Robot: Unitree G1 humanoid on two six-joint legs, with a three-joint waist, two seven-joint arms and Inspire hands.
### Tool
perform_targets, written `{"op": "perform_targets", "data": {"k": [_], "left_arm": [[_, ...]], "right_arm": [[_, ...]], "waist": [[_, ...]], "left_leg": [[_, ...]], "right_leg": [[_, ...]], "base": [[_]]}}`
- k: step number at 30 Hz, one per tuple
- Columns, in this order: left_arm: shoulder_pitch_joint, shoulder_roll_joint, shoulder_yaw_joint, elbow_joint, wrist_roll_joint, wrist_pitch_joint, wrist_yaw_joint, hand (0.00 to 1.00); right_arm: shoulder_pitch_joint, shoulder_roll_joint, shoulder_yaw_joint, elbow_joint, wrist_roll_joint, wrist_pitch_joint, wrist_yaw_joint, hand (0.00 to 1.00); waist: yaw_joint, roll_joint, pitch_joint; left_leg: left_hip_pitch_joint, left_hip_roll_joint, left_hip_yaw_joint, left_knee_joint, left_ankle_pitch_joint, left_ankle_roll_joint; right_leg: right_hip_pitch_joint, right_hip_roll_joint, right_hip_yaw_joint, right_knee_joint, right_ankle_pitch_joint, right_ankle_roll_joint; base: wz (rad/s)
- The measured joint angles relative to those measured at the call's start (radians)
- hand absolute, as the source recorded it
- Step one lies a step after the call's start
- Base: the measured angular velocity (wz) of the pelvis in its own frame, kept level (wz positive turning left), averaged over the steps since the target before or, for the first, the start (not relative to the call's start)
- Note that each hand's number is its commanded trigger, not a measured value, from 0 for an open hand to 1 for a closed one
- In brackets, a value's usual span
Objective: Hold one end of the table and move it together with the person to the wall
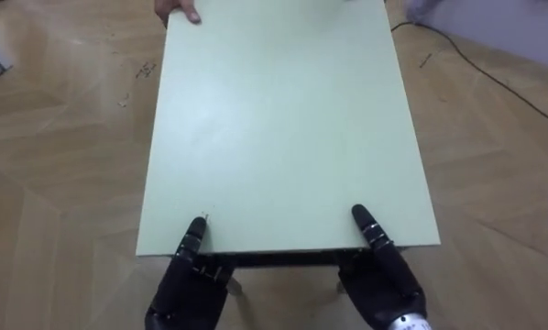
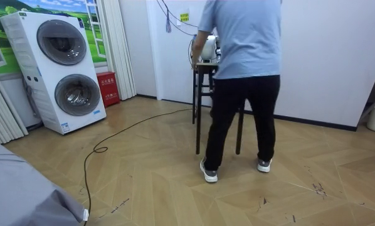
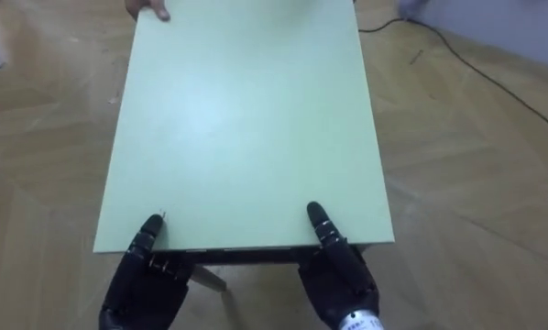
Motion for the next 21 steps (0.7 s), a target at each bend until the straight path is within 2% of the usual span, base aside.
{"op": "perform_targets", "data": {"k": [1,2,3,9,14,16,21], "left_arm": [[-0.002,0.000,-0.005,0.000,-0.003,0.000,0.000,1.00],[-0.007,-0.004,-0.010,0.000,-0.003,0.000,0.000,1.00],[-0.014,-0.006,-0.013,0.000,-0.002,0.000,0.000,1.00],[-0.016,-0.006,-0.011,0.000,-0.002,0.002,0.005,1.00],[-0.017,-0.007,-0.009,0.000,-0.003,0.001,0.008,1.00],[-0.017,-0.006,-0.008,-0.007,-0.003,0.001,0.008,1.00],[-0.012,-0.006,-0.007,-0.007,-0.003,0.002,0.019,1.00]], "right_arm": [[0.000,-0.004,-0.004,-0.005,-0.002,0.000,-0.001,1.00],[0.000,-0.004,-0.015,-0.011,-0.007,0.000,-0.002,1.00],[0.001,-0.002,-0.022,-0.018,-0.008,-0.001,-0.004,1.00],[0.000,0.005,-0.021,-0.025,-0.026,0.001,-0.028,1.00],[-0.004,0.006,-0.019,-0.025,-0.021,0.001,-0.032,1.00],[-0.005,0.006,-0.020,-0.032,-0.030,0.001,-0.032,1.00],[0.000,0.014,-0.018,-0.032,-0.035,0.001,-0.043,1.00]], "waist": [[-0.011,0.005,0.0008],[-0.022,0.008,0.0002],[-0.018,0.010,0.0014],[0.017,0.011,0.0032],[0.045,0.000,0.0108],[0.064,-0.001,0.0116],[0.095,-0.001,0.0120]], "left_leg": [[0.000,0.005,0.045,-0.010,0.012,0.002],[0.002,0.010,0.129,-0.038,0.037,0.007],[0.003,0.011,0.158,-0.054,0.052,0.010],[-0.008,0.006,0.134,-0.049,0.065,0.014],[-0.031,-0.001,0.116,-0.030,0.068,0.026],[-0.059,-0.006,0.101,-0.004,0.064,0.035],[-0.076,-0.036,0.057,0.014,0.064,0.055]], "right_leg": [[0.006,-0.004,-0.017,-0.006,0.000,0.000],[0.012,-0.013,-0.036,-0.015,-0.002,0.003],[0.011,-0.016,-0.053,-0.016,-0.003,0.005],[0.021,-0.022,-0.079,-0.015,-0.009,0.014],[0.015,-0.034,-0.082,-0.011,-0.011,0.017],[-0.005,-0.047,-0.097,0.015,-0.016,0.021],[-0.013,-0.085,-0.129,0.068,-0.038,0.038]], "base": [[0.98],[0.78],[0.62],[0.20],[0.11],[0.21],[0.28]]}}
